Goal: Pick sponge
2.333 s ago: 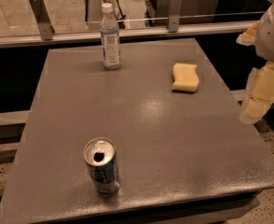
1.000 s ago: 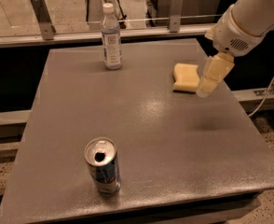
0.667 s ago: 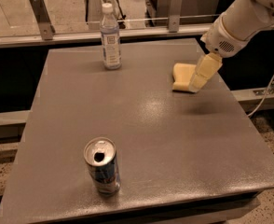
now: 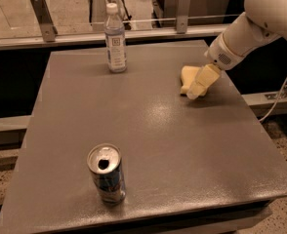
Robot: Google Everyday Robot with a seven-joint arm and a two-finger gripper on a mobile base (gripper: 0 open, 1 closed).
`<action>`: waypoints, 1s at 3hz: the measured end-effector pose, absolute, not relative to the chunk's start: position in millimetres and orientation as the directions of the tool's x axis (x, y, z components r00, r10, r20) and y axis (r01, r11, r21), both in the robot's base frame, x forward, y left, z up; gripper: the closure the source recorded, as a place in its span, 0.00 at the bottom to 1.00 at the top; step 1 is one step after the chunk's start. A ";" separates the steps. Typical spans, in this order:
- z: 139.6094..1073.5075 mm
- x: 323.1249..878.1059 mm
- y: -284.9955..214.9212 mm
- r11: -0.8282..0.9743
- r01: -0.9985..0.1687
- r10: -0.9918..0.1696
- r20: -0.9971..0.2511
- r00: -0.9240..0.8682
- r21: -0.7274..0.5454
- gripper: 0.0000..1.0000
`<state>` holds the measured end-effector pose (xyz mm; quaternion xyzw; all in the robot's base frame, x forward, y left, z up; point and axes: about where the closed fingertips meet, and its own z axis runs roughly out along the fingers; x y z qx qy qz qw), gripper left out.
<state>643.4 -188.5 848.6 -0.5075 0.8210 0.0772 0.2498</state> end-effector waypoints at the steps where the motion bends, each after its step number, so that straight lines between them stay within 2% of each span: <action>1: 836.6 646.7 -186.0 0.488 -0.868 -0.774 -0.505 -0.382 -0.091 0.24; 3: 841.6 650.1 -175.8 0.491 -0.869 -0.749 -0.539 -0.386 -0.060 0.70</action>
Offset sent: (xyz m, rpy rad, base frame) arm 0.0095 0.0118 -0.0133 0.0913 0.0483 -0.0287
